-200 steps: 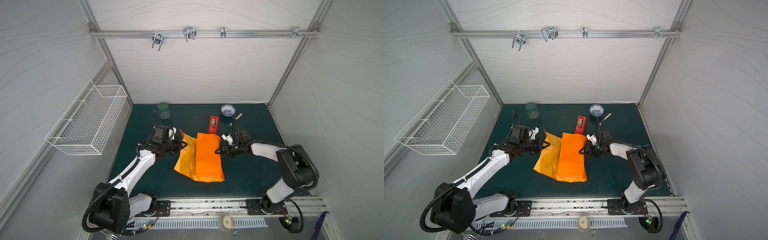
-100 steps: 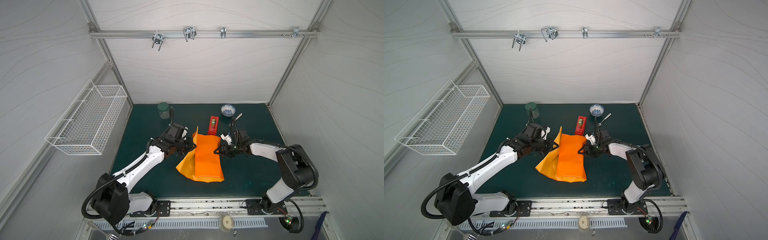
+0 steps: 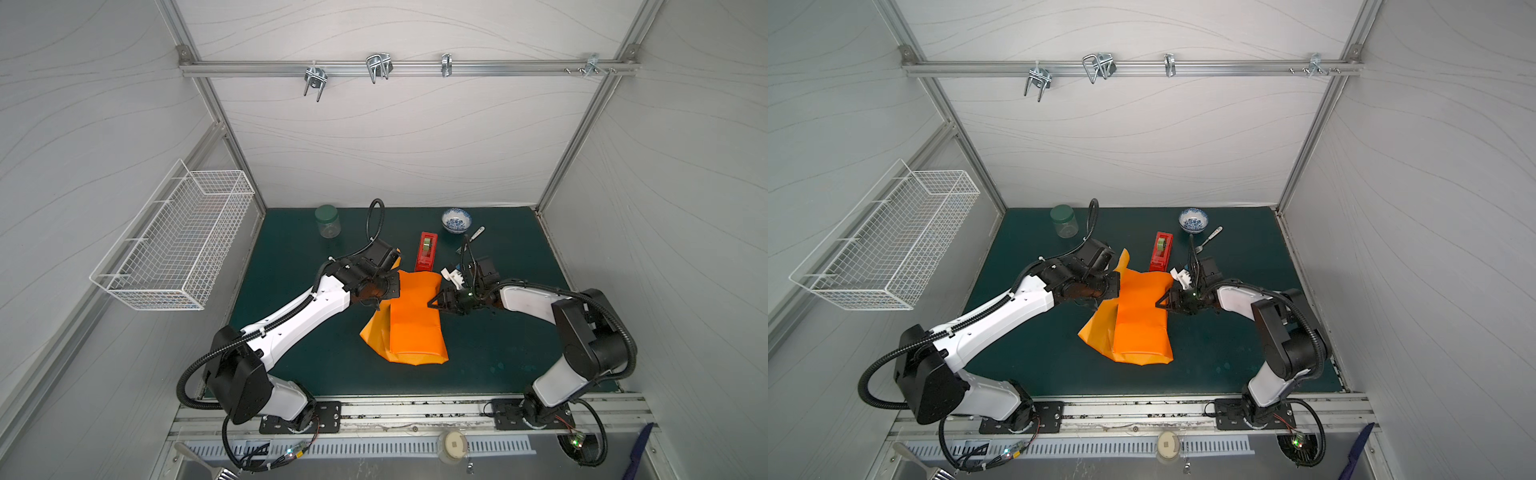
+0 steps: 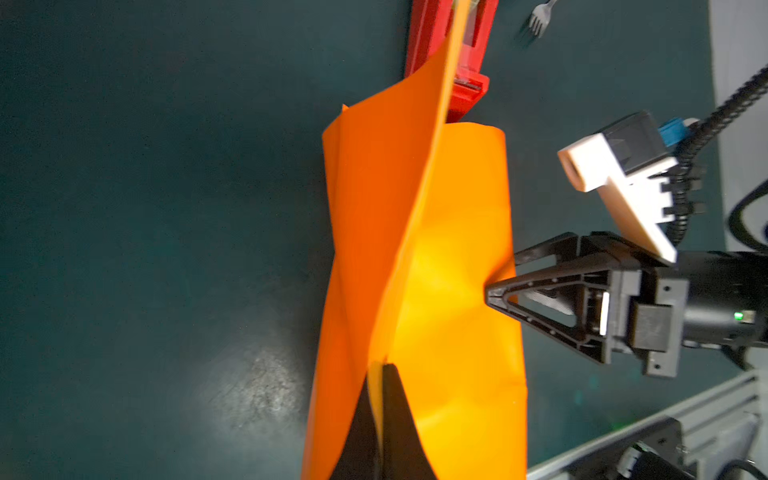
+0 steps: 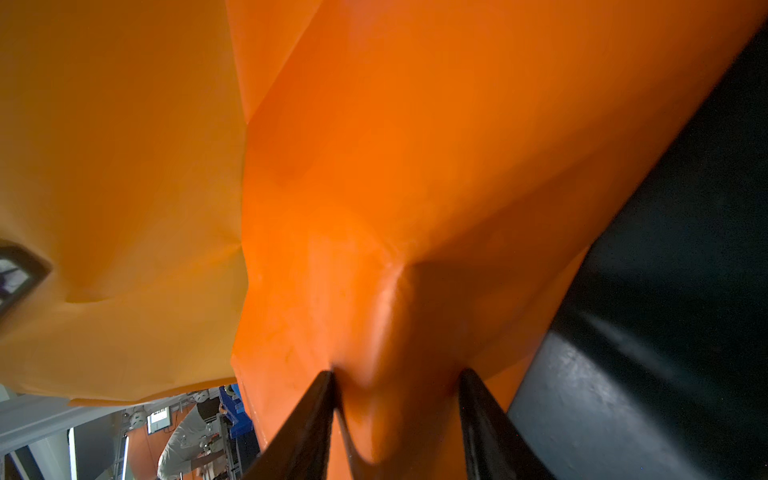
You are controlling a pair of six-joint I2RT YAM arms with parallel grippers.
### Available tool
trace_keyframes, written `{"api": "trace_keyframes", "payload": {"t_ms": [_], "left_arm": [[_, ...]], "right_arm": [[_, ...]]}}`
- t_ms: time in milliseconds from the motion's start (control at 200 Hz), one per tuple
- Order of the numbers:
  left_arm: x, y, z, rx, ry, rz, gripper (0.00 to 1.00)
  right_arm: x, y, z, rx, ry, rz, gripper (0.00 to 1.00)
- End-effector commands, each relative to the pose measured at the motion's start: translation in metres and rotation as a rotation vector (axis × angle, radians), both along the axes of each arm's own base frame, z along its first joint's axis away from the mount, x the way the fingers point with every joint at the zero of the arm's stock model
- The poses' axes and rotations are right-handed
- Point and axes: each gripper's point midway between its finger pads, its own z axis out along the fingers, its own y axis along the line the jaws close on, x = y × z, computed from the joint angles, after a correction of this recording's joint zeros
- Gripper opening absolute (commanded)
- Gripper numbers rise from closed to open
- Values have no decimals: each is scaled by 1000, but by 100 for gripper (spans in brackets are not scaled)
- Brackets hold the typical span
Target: Wrap the gift box in paper
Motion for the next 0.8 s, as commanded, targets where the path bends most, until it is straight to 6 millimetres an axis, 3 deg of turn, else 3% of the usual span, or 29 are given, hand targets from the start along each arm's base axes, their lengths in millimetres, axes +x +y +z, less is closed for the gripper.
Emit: {"api": "trace_keyframes", "payload": {"t_ms": [0,325,795], "left_arm": [[4,15,5,153,-40,9,0],[6,48,-17,358,-30,39,0],[5,90,-73,120,141,164,6]], "right_arm": [[-21,-22,-50,-200,97,-23,49],[-23,-23,-50,-205,98,-22,48],[-23,-23,-50,-210,97,-22,48]]}}
